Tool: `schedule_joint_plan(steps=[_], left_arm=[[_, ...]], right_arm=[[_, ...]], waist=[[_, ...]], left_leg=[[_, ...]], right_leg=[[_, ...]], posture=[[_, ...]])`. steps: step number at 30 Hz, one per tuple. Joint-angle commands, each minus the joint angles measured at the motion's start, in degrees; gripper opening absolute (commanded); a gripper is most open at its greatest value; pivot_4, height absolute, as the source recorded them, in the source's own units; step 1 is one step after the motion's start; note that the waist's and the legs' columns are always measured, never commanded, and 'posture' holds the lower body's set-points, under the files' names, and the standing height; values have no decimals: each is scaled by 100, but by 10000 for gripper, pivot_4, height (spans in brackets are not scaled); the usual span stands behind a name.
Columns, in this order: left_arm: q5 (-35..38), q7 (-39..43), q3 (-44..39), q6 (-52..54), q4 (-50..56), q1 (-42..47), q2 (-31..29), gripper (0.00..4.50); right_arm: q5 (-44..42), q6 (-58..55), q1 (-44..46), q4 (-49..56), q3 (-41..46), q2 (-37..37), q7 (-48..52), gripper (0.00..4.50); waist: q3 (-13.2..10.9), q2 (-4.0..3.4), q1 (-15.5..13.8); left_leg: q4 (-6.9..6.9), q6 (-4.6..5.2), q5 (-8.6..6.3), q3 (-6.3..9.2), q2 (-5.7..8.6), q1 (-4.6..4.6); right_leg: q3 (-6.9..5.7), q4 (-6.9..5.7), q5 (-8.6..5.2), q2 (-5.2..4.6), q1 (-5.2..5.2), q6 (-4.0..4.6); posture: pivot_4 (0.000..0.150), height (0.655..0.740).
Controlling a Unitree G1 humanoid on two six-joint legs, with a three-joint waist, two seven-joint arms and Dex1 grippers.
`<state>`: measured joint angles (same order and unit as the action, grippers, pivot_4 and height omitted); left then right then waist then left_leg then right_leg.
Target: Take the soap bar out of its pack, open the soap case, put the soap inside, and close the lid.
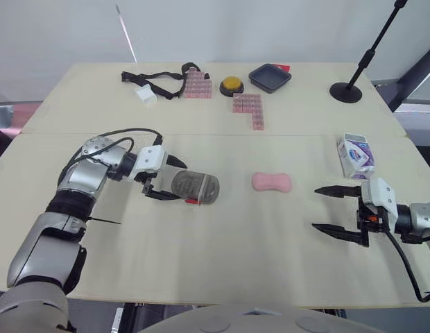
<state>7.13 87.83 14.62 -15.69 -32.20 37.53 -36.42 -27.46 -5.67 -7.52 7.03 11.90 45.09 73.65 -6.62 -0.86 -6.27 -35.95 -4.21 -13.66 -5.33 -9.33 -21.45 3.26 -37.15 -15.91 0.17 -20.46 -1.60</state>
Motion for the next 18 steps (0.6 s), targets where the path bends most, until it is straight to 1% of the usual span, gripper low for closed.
schedule_joint_plan(steps=[1,10,18], left_arm=[[-32,7,-60,-192,-119,103,24,45000],[-67,-114,-97,-292,-224,17,184,45000],[-46,-40,-55,-278,-189,-58,213,45000]], right_arm=[[-104,41,6,200,100,34,-13,44664],[-99,-36,92,228,60,27,-129,44664],[-71,-23,110,192,27,34,-124,44664]], waist=[[0,0,-1],[0,0,-3],[0,0,2]], left_leg=[[0,0,0,0,0,0],[0,0,0,0,-1,-1],[0,0,0,0,-1,-1]], right_leg=[[-1,0,0,0,0,0],[-5,0,0,-2,0,0],[-6,2,0,-2,0,0]], posture=[[1500,7400],[1500,7400],[1500,7400]])
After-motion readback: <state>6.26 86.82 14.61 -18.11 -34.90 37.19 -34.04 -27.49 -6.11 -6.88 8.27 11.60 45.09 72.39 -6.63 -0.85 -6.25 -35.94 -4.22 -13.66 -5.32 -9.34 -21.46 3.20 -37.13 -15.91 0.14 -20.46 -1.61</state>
